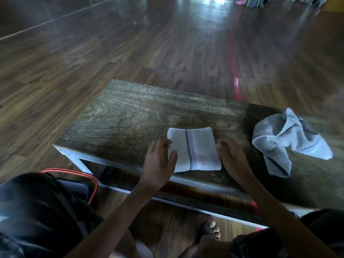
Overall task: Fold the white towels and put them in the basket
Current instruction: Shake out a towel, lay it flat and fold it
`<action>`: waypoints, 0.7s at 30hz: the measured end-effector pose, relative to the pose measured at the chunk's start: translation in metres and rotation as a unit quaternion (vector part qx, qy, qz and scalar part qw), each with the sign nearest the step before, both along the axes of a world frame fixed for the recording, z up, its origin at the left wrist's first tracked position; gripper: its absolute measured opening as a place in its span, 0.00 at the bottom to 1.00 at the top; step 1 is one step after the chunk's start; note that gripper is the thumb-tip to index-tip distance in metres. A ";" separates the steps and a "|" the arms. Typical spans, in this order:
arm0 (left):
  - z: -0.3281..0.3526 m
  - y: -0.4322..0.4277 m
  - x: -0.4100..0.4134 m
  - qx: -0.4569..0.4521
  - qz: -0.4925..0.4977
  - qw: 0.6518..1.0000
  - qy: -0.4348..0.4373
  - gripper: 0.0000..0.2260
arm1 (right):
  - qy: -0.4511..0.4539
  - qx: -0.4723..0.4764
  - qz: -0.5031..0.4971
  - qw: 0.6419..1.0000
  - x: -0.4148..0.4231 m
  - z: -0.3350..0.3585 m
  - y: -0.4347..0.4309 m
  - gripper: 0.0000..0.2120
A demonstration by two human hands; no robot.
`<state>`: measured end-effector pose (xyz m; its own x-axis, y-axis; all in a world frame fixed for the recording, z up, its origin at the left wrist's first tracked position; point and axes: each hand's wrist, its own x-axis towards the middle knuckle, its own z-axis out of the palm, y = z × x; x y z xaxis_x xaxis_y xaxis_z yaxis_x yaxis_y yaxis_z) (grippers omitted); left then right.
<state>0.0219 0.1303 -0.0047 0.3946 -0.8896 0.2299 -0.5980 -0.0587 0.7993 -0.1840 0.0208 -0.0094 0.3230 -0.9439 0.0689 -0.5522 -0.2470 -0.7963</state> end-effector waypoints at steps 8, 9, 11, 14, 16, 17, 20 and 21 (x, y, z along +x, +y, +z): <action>-0.020 -0.076 -0.028 0.172 -0.135 0.925 -0.312 0.27 | 0.029 0.013 -0.053 0.998 -0.016 -0.031 0.022 0.08; -0.026 -0.077 -0.030 0.182 -0.132 0.913 -0.341 0.30 | 0.030 0.017 -0.062 0.997 -0.015 -0.030 0.022 0.09; -0.035 -0.075 -0.033 0.182 -0.116 0.899 -0.381 0.33 | 0.031 0.027 -0.074 0.996 -0.012 -0.029 0.022 0.09; -0.037 -0.074 -0.033 0.181 -0.104 0.895 -0.393 0.33 | 0.048 0.037 -0.076 0.995 -0.009 -0.030 0.021 0.08; -0.035 -0.075 -0.033 0.182 -0.102 0.899 -0.386 0.33 | 0.071 0.029 -0.074 0.994 -0.007 -0.030 0.020 0.10; -0.035 -0.075 -0.034 0.179 -0.101 0.900 -0.385 0.33 | 0.084 0.028 -0.080 0.993 -0.006 -0.030 0.020 0.12; -0.035 -0.075 -0.034 0.176 -0.100 0.901 -0.384 0.34 | 0.120 0.033 -0.099 0.987 -0.008 -0.026 0.023 0.13; -0.036 -0.076 -0.034 0.175 -0.098 0.901 -0.385 0.34 | 0.126 0.036 -0.100 0.986 -0.009 -0.025 0.023 0.13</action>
<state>-0.0121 0.0546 -0.0408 0.0651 -0.9961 0.0589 -0.9936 -0.0592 0.0966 -0.1928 0.0441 -0.0342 0.1283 -0.9899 -0.0604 -0.7672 -0.0605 -0.6386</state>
